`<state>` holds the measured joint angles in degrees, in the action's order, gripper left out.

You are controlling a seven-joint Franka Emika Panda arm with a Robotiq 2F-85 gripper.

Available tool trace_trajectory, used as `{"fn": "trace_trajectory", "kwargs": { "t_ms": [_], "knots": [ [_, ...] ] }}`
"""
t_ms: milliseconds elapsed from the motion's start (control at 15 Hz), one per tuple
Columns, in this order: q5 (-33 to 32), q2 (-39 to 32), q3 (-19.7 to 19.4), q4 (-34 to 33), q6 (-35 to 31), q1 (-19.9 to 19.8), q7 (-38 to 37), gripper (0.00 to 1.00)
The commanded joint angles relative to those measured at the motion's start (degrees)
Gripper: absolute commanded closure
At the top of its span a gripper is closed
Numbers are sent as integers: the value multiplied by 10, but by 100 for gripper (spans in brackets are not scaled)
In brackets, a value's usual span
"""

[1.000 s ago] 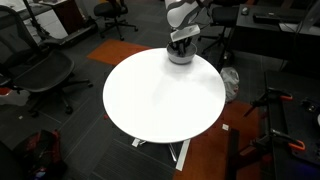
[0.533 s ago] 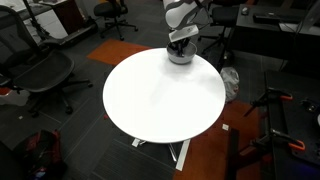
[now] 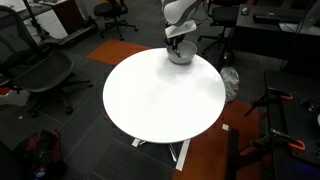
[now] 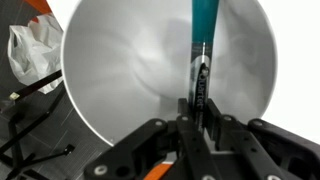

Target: Pick up the pen from the grey bowl and put it on the table.

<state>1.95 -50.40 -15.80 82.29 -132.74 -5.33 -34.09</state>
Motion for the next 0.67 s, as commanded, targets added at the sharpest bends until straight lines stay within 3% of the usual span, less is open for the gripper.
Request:
{"fn": "trace_trajectory", "kwargs": {
  "t_ms": [0, 600],
  "knots": [
    [-26, 73, -23, 98, -67, 37, -20, 95],
    [-72, 180, -52, 262, -199, 103, -26, 95]
  ]
}}
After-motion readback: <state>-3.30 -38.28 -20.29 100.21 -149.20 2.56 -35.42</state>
